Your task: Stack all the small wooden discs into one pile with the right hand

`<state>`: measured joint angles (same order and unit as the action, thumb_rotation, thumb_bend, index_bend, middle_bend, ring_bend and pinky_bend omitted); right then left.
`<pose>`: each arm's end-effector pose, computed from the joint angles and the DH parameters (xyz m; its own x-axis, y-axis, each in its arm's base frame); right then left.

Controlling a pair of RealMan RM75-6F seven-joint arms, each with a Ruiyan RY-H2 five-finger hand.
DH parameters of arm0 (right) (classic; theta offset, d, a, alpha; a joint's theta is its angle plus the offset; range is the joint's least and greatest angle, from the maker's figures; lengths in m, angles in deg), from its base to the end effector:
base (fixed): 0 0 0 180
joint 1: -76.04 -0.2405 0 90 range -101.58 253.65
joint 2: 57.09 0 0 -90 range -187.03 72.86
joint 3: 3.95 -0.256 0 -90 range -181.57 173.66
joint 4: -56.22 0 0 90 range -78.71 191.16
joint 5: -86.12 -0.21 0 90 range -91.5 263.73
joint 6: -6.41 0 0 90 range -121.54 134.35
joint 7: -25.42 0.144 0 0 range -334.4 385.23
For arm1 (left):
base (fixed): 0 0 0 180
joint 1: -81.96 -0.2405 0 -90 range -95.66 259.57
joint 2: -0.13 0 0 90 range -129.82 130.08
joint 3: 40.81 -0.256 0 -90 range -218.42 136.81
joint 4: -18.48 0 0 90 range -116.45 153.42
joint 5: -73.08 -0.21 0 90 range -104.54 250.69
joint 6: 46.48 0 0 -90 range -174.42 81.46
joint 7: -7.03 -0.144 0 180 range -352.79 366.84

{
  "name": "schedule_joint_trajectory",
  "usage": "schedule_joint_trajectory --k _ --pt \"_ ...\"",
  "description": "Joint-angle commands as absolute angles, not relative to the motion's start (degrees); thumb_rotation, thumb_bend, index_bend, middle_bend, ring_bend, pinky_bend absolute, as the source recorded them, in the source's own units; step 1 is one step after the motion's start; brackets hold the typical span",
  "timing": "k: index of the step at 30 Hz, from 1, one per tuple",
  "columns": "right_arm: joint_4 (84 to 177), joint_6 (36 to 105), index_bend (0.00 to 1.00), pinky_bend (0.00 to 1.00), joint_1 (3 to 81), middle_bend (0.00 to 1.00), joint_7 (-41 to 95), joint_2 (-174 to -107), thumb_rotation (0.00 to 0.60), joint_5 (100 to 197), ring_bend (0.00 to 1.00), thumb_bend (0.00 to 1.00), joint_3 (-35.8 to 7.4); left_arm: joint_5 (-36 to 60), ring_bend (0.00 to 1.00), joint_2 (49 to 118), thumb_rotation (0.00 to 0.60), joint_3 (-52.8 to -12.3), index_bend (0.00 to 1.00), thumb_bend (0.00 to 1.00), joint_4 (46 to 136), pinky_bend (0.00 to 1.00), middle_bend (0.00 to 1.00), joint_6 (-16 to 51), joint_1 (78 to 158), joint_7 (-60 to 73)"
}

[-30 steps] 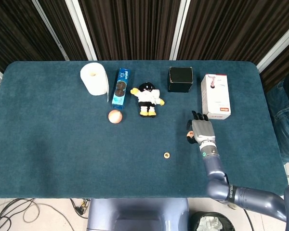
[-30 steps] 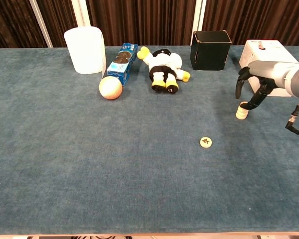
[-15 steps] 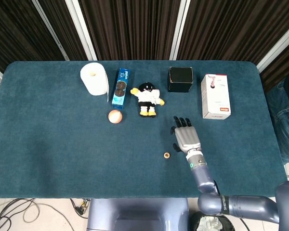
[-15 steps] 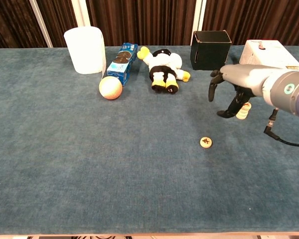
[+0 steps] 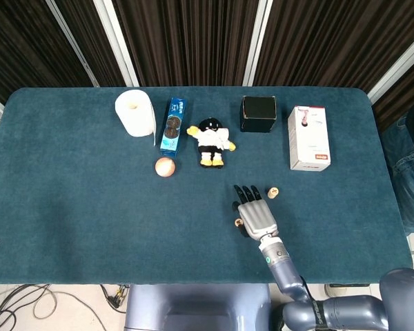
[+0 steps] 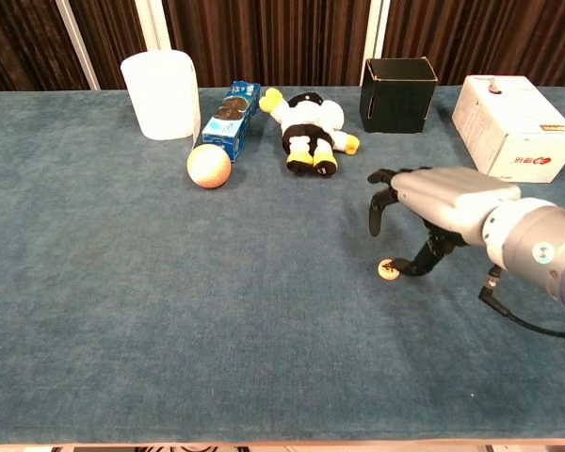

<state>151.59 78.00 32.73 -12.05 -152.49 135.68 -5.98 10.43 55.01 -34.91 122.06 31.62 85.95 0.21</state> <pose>-0.1367 -0.2844 -0.0473 0.4933 -0.3010 0.8161 -0.8634 -0.2831 0.4176 -0.3382 0.1740 0.2002 0.3871 0.1111 0.9153 0.8409 0.3645 -0.3999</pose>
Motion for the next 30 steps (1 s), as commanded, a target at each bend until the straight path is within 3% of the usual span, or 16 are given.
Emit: schedule_joint_trajectory --k 1,30 --pt "150.7 78.11 0.4 0.0 34.28 0.0 -9.87 -153.18 0.6 137.52 0.0 0.41 -5.03 10.48 0.0 55.04 0.6 -34.9 0.1 0.15 122.06 0.02 0.0 31.66 85.94 0.17" --pt "146.49 73.42 0.41 0.0 36.9 0.0 -9.04 -154.99 0.6 137.9 0.0 0.41 -7.94 10.5 0.0 55.1 0.6 -34.9 0.1 0.15 122.11 0.02 0.0 31.86 85.95 0.0"
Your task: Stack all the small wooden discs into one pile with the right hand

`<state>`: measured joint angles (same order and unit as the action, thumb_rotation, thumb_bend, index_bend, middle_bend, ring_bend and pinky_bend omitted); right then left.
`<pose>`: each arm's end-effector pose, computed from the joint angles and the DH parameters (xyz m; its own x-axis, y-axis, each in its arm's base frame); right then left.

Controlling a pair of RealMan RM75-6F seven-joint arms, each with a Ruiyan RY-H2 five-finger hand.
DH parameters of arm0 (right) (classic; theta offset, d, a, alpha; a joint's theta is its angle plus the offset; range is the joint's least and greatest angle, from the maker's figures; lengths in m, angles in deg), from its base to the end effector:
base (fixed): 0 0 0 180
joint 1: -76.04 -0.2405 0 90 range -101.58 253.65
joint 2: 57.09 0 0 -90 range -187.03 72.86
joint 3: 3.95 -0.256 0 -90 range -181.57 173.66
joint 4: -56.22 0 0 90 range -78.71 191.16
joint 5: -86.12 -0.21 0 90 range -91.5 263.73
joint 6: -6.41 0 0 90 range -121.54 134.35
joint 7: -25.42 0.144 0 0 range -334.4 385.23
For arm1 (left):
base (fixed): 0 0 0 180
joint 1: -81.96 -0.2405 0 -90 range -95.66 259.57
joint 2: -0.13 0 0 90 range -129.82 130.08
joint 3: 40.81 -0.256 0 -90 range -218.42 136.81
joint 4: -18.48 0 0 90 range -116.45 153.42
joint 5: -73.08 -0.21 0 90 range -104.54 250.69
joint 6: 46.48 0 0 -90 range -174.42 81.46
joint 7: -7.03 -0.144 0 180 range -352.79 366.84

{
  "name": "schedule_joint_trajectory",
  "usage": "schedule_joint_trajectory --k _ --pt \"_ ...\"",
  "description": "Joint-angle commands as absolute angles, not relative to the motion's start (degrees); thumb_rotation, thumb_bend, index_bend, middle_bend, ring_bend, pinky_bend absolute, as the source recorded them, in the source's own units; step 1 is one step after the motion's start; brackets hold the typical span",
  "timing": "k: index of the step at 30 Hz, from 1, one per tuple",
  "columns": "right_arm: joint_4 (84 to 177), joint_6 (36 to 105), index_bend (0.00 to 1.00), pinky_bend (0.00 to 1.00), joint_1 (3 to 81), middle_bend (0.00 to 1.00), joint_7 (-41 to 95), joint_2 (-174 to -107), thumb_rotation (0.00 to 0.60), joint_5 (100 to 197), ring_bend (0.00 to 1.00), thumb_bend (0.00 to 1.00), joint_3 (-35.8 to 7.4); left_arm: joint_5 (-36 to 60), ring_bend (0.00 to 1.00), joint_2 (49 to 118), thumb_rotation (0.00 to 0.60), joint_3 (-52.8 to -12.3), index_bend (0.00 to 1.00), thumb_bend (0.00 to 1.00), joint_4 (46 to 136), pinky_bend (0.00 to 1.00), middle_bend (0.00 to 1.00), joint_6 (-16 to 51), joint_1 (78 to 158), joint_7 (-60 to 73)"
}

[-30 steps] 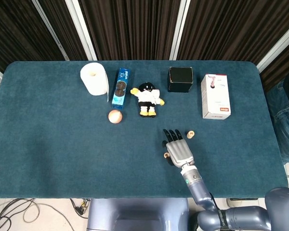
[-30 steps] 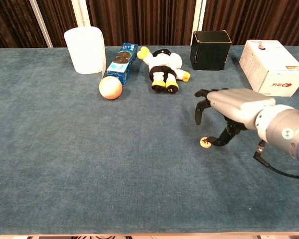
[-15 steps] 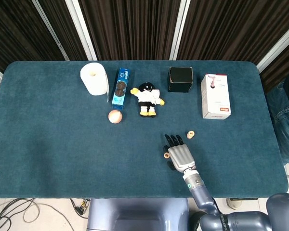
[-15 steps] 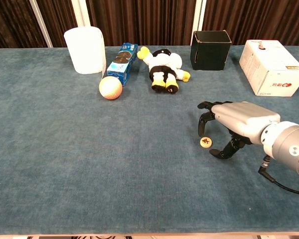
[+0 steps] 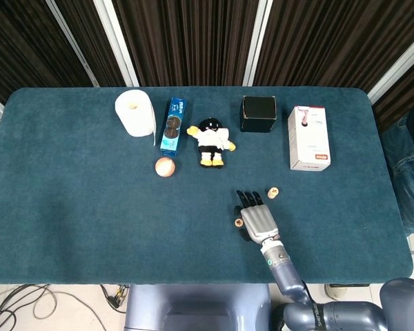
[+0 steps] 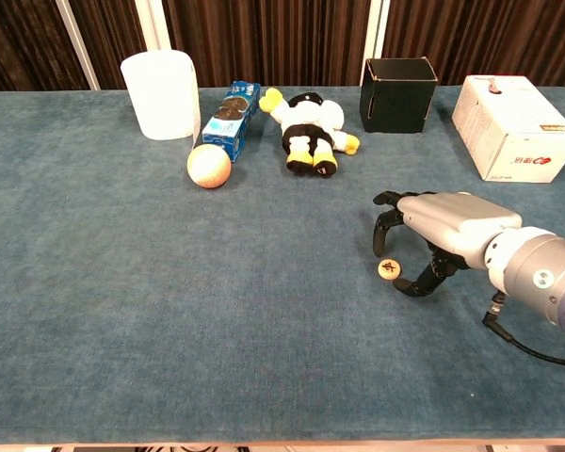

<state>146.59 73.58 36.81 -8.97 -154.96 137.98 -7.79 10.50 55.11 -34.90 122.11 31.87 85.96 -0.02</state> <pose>-0.1534 -0.2827 -0.0619 0.4472 -0.3427 0.8262 -0.8913 -0.2487 0.3793 -0.3379 0.1740 0.2001 0.3895 0.1086 0.9146 0.8400 0.3654 -0.4011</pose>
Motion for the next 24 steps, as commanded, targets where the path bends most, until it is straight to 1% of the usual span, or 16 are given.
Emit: schedule_joint_trajectory --k 1,8,24 --pt "146.45 73.3 0.42 0.0 36.94 0.0 -9.09 -154.99 0.6 137.86 0.0 0.41 -7.99 10.49 0.0 55.1 0.6 -34.9 0.1 0.15 122.12 0.02 0.0 31.86 85.95 0.02" --pt "146.1 72.58 0.46 0.0 37.39 0.0 -9.11 -155.16 0.6 137.6 0.0 0.41 -8.42 10.51 0.0 55.12 0.6 -34.9 0.1 0.15 122.15 0.02 0.0 31.91 85.95 -0.06" --pt "145.85 71.62 0.51 0.0 38.02 0.0 -9.32 -155.46 0.6 137.75 0.0 0.41 -9.46 10.54 0.0 55.09 0.6 -34.91 0.1 0.15 122.17 0.02 0.0 31.86 85.97 -0.04"
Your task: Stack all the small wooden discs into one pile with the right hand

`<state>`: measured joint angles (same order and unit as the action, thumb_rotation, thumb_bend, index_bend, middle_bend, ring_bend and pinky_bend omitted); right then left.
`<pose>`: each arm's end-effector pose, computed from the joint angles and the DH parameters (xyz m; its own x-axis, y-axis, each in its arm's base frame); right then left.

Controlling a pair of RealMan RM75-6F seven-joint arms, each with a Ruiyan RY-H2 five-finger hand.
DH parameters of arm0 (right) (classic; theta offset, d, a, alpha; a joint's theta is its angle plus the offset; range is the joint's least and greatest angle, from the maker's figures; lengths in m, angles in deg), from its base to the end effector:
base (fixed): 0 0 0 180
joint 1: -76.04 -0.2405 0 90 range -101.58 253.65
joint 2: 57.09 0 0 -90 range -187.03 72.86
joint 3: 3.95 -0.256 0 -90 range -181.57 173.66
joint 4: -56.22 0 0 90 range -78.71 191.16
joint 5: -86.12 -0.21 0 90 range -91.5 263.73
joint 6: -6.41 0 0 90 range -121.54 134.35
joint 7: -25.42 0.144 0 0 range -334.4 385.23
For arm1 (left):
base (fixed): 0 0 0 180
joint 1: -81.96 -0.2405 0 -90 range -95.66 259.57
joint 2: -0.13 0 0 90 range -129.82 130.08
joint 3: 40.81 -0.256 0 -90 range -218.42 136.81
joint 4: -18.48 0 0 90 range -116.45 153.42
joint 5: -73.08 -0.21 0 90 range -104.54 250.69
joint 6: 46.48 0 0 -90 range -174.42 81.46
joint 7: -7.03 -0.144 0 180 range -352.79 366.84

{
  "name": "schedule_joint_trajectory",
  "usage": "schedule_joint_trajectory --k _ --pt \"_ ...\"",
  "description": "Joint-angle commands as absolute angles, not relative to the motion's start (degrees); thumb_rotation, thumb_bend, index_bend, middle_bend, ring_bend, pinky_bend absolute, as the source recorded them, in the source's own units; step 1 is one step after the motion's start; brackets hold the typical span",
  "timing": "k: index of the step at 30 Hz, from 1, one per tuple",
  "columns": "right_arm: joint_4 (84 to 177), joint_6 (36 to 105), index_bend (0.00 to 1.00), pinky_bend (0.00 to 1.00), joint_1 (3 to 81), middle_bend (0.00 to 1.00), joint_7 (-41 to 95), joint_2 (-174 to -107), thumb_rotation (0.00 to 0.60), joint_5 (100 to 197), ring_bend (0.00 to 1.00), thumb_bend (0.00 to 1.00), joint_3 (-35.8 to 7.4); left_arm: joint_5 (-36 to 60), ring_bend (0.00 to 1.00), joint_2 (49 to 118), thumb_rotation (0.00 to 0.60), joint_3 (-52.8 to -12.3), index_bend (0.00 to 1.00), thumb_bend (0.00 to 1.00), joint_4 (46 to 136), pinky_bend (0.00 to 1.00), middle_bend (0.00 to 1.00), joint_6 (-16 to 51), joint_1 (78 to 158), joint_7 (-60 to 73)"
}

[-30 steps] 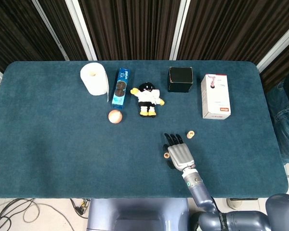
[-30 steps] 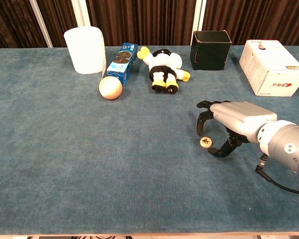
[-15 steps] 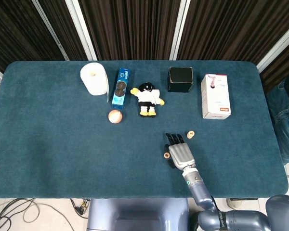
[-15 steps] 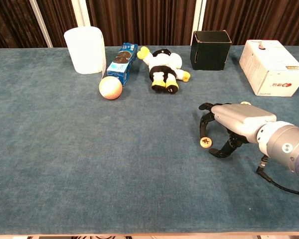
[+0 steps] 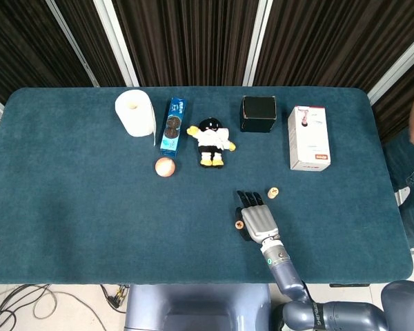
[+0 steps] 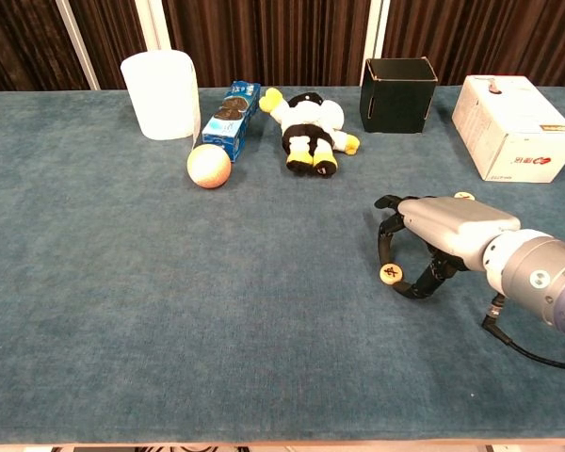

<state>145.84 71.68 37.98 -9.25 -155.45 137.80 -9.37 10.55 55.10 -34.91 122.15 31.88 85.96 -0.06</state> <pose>-0.1557 -0.2840 -0.0648 0.4324 -0.3593 0.8270 -0.8997 -0.2331 0.3691 -0.3378 0.1739 0.2001 0.3895 0.1089 0.9146 0.8397 0.3661 -0.4012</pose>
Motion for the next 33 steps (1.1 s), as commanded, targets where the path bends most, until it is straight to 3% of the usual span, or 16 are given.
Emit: schedule_joint_trajectory --k 1,8,14,21,33 --pt "145.9 71.58 0.51 0.0 38.03 0.0 -9.37 -155.45 0.6 137.74 0.0 0.41 -9.52 10.55 0.0 55.09 0.6 -34.91 0.1 0.15 122.17 0.02 0.0 31.85 85.97 -0.03" --pt "147.36 71.43 0.51 0.0 37.67 0.0 -10.09 -154.6 0.6 137.6 0.0 0.41 -10.77 10.54 0.0 55.05 0.6 -34.92 0.1 0.15 122.19 0.02 0.0 31.83 85.97 0.0" --pt "150.24 72.39 0.51 0.0 36.34 0.0 -12.22 -152.76 0.6 135.22 0.0 0.41 -14.56 10.53 0.0 54.99 0.6 -34.94 0.1 0.15 122.2 0.02 0.0 31.84 85.93 0.1" --pt "152.36 71.83 0.51 0.0 33.23 0.0 -16.71 -149.03 0.6 127.81 0.0 0.41 -20.16 10.32 0.0 54.9 0.6 -34.97 0.1 0.15 122.28 0.02 0.0 31.91 85.86 0.35" --pt "149.54 69.24 0.51 0.0 30.65 0.0 -18.41 -143.81 0.6 118.37 0.0 0.41 -23.94 10.12 0.0 54.83 0.6 -35.01 0.1 0.15 122.29 0.02 0.0 32.0 85.78 0.56"
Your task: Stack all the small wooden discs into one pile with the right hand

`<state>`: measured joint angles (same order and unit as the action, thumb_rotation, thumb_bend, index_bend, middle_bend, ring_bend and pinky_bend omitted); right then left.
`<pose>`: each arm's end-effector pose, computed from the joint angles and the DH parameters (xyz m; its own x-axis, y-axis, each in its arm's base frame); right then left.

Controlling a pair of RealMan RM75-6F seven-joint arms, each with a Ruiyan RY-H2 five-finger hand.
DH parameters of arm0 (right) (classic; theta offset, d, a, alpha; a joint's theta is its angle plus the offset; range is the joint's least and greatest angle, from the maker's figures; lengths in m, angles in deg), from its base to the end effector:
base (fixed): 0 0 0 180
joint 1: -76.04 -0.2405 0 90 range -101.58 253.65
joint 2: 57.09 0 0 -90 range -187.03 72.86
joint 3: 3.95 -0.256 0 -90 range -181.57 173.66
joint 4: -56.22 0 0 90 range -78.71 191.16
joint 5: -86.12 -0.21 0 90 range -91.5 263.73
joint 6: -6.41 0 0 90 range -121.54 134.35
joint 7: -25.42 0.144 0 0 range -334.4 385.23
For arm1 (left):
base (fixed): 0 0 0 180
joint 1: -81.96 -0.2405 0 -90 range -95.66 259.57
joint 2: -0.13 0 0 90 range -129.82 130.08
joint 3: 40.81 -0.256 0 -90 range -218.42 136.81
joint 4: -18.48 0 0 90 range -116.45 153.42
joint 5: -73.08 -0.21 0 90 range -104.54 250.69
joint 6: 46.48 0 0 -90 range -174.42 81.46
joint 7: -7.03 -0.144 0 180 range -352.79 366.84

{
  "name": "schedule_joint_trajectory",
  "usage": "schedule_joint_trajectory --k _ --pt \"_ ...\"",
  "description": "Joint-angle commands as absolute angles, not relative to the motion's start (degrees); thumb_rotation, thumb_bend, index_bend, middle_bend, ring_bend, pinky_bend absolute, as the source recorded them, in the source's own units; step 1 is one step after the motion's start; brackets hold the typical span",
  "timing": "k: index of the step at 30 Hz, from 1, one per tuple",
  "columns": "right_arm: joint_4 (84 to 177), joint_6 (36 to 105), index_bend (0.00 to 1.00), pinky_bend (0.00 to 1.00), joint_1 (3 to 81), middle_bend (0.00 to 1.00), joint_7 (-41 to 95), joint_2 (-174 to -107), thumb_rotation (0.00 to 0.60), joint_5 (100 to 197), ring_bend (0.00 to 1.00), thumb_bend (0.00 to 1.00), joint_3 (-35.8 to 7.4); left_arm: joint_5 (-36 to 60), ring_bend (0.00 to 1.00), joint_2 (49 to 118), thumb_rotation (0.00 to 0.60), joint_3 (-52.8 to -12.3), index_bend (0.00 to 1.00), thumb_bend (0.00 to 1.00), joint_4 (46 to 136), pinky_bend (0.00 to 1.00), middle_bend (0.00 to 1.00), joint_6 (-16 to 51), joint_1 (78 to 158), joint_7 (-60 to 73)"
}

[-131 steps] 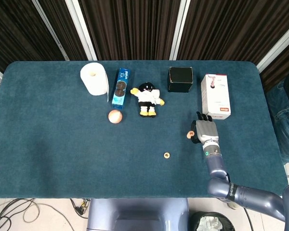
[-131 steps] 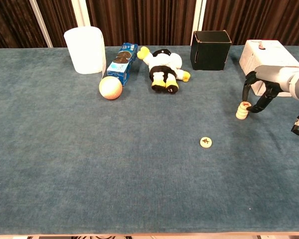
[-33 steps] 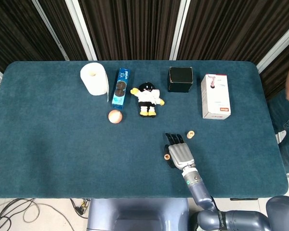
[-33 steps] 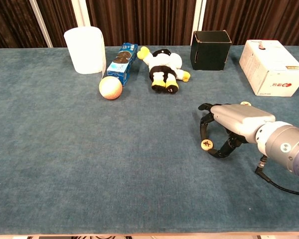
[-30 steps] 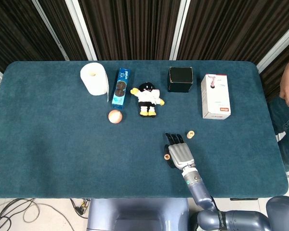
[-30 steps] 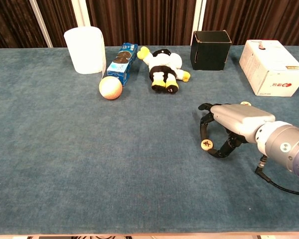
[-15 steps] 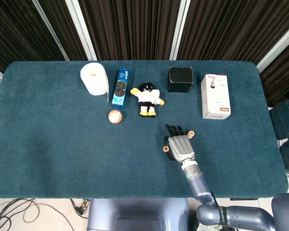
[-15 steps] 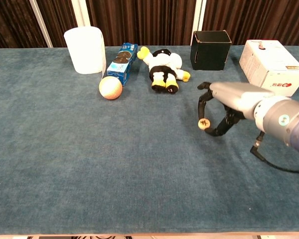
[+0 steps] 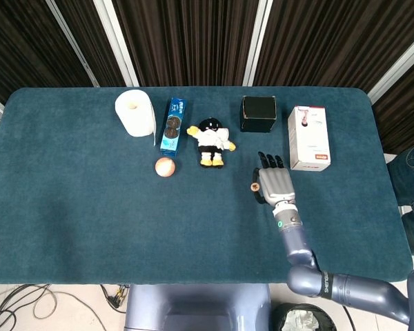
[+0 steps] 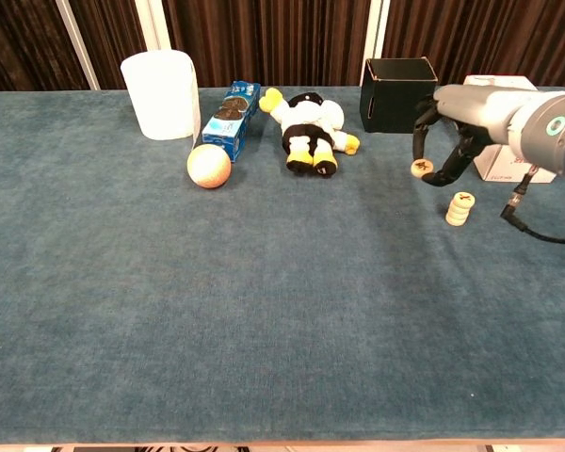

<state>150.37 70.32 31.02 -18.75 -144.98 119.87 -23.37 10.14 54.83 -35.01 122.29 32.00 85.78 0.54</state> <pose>-0.1350 -0.3629 0.0128 0.4277 -0.2723 0.8619 -0.9017 -0.0624 0.4277 -0.3373 0.1728 0.2012 0.3847 0.1058 0.9169 0.8433 0.3636 -0.3958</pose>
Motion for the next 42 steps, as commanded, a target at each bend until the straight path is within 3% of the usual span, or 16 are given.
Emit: schedule_joint_trajectory --k 1,42 --pt "149.26 68.67 0.51 0.0 30.7 0.0 -17.95 -143.3 0.6 117.75 0.0 0.41 -23.93 10.1 0.0 54.85 0.6 -35.01 0.1 0.15 122.27 0.02 0.0 32.04 85.77 0.54" --pt "144.96 65.86 0.51 0.0 32.5 0.0 -9.52 -141.27 0.6 116.95 0.0 0.41 -18.39 10.41 0.0 55.34 0.6 -35.03 0.1 0.15 122.5 0.02 0.0 32.44 85.86 -0.83"
